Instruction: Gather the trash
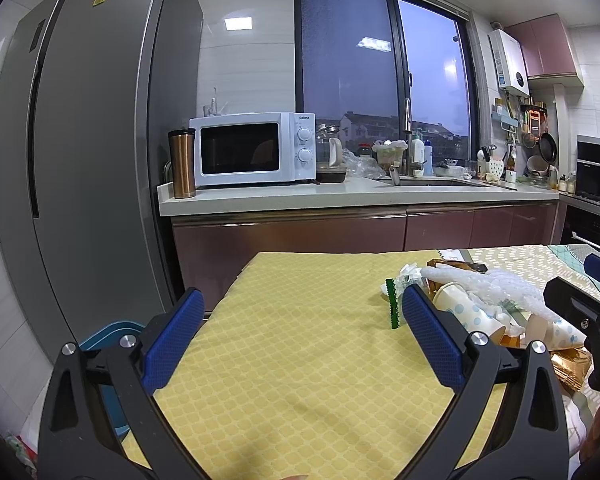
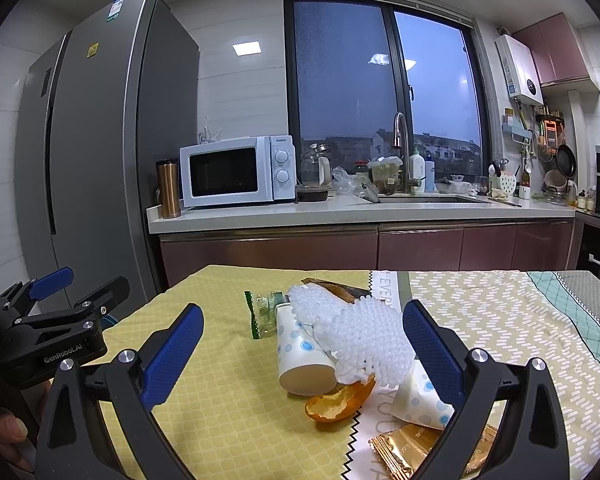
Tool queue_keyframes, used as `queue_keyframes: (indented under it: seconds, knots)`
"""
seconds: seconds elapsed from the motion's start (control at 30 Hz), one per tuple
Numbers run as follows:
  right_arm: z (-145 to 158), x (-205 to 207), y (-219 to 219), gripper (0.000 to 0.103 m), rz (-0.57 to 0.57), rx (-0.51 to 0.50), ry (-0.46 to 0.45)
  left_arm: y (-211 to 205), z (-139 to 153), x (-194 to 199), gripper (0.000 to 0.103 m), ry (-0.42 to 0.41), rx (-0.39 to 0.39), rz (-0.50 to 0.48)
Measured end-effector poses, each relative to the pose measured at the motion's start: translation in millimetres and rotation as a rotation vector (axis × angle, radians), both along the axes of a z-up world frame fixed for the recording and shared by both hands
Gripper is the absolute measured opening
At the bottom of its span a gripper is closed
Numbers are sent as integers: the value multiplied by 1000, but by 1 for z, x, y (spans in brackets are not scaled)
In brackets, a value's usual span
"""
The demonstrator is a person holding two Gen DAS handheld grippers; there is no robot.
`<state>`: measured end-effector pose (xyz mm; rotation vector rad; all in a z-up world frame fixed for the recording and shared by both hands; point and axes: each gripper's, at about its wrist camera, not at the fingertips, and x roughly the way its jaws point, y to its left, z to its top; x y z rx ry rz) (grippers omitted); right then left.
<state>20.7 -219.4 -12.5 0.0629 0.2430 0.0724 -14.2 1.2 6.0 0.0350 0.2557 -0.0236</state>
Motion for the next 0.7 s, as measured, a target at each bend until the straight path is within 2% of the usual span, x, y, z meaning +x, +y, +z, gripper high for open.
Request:
queue_keyframes:
  seconds: [0.7]
  knots:
    - [1,2,-3,96,14,6,3,-4,-1,1,97,3,-2,-9]
